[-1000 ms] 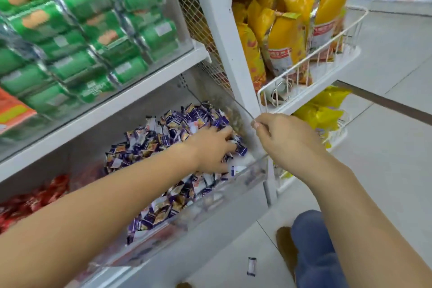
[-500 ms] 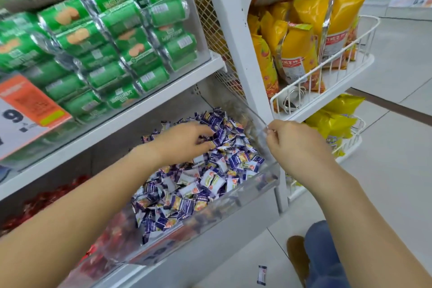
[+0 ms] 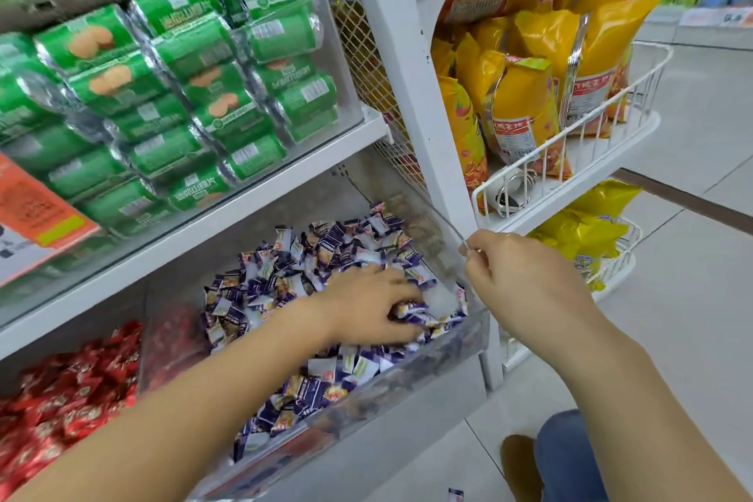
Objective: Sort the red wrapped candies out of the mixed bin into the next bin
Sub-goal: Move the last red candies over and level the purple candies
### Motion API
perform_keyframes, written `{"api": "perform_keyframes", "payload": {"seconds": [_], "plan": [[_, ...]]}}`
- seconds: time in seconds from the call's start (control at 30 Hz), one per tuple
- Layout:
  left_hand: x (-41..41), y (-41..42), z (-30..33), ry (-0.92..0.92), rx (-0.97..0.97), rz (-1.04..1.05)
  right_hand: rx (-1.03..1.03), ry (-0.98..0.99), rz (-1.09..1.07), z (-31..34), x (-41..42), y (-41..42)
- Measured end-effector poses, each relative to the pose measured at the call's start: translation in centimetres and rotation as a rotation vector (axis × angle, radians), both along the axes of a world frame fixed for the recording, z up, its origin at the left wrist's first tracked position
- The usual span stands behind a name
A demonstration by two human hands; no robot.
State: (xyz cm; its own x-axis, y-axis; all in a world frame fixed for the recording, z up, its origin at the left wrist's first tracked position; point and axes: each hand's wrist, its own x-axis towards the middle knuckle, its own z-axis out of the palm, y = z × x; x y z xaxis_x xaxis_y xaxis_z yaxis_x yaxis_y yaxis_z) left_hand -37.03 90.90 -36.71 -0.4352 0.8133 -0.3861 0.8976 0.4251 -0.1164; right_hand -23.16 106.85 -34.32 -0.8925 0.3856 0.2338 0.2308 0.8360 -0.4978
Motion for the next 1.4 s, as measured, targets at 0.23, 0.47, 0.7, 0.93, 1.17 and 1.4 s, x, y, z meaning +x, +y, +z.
{"api": "perform_keyframes", "payload": {"seconds": [0.23,0.47,0.7,0.93,1.17,1.4], "plan": [[2.2,-9.3,1.8,0.064,0.080,0.057,0.000,0.015,-0.006,-0.5,-0.1,0.0],[1.3,-11.4,6.1,-0.395,0.346,0.483,-0.007,0.021,0.000,-0.3,-0.3,0.0],[-7.4,-4.9,2.3,-0.178,0.508,1.076,-0.011,0.014,-0.008,-0.1,-0.2,-0.1],[-2.5,2.5,-1.2,-0.142,0.326,0.860,-0.009,0.009,-0.018,0.1,-0.5,-0.3],[3.4,0.8,0.3,-0.241,0.234,0.565,-0.019,0.001,-0.024,0.2,-0.3,-0.5],[6.7,-2.6,0.9,-0.301,0.268,0.467,-0.061,-0.051,-0.030,0.7,0.1,-0.7]]}}
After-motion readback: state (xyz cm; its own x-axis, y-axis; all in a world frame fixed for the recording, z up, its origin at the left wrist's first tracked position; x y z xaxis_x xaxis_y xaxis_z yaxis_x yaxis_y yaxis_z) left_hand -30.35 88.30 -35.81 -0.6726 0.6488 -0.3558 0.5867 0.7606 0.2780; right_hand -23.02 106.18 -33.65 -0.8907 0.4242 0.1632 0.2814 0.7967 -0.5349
